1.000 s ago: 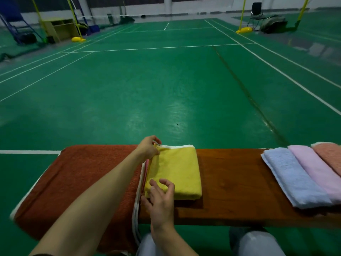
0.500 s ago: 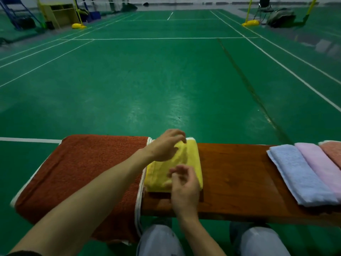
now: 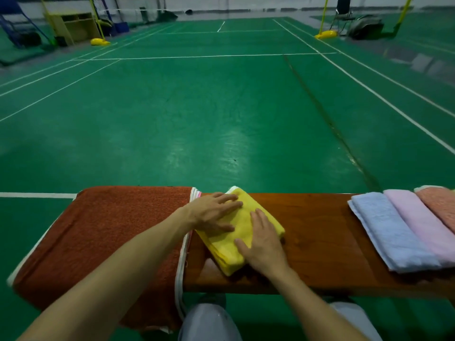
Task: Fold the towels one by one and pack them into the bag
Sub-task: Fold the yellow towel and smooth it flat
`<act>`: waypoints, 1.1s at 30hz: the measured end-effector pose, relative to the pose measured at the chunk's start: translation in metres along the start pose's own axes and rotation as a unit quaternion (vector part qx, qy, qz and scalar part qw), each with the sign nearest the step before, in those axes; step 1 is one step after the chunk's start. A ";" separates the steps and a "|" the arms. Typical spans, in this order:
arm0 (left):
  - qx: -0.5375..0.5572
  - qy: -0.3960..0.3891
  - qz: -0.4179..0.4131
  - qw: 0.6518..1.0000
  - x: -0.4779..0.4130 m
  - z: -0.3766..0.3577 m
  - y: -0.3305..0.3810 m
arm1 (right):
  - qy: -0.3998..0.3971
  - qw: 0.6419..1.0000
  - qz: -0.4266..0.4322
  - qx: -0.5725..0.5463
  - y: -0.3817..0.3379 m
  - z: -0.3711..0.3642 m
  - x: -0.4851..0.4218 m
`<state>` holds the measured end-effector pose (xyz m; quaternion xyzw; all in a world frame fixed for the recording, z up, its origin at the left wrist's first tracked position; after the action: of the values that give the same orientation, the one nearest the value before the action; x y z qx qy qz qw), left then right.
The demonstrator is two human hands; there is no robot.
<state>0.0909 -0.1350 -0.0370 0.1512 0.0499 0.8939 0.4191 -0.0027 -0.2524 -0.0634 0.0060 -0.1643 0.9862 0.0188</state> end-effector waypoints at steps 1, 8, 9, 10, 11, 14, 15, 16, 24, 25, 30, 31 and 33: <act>-0.017 -0.016 0.014 1.000 0.002 0.000 0.006 | -0.018 0.999 0.037 0.024 0.012 0.006 -0.004; -0.018 0.045 -0.033 0.998 -0.003 -0.022 0.064 | -0.140 0.967 0.142 0.160 0.085 0.052 -0.021; 0.005 0.050 -0.030 0.998 -0.005 -0.025 0.069 | -0.146 0.965 0.142 0.168 0.087 0.055 -0.021; 0.025 0.052 -0.021 0.998 -0.007 -0.028 0.072 | -0.144 0.963 0.145 0.177 0.085 0.057 -0.020; 0.040 0.058 -0.014 0.997 -0.010 -0.030 0.074 | -0.140 0.962 0.149 0.181 0.079 0.057 -0.016; 0.056 0.053 -0.006 0.997 -0.011 -0.036 0.069 | -0.142 0.962 0.142 0.187 0.067 0.037 -0.002; 0.054 0.040 -0.005 0.998 -0.010 -0.038 0.065 | -0.141 0.962 0.134 0.193 0.069 0.029 0.002; 0.049 0.026 -0.006 0.998 -0.009 -0.040 0.063 | -0.138 0.963 0.122 0.196 0.072 0.023 0.003; 0.062 0.025 0.003 0.998 -0.005 -0.039 0.057 | -0.147 0.967 0.091 0.188 0.091 0.018 0.005; 0.060 0.027 0.004 0.998 -0.005 -0.040 0.057 | -0.145 0.967 0.091 0.188 0.092 0.017 0.005; 0.049 0.018 0.009 0.999 -0.008 -0.042 0.056 | -0.148 0.967 0.086 0.189 0.093 0.016 0.006; 0.049 0.018 0.010 0.999 -0.008 -0.042 0.055 | -0.149 0.967 0.086 0.190 0.093 0.016 0.006; 0.051 0.017 0.011 0.998 -0.009 -0.041 0.054 | -0.154 0.965 0.080 0.195 0.093 0.017 0.005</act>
<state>0.0436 -0.1750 -0.0664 0.1574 0.1008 0.8973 0.3998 -0.0116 -0.3459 -0.0773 0.1483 0.0300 0.9846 -0.0877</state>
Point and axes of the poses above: each hand's wrist, its own x-axis away from the middle knuckle, its own z-axis out of the back of the hand, y = z × x, the point moved 6 cm from there along -x, towards the middle knuckle, and after that the axes turned 14 degrees about x, right-handed, at the moved point
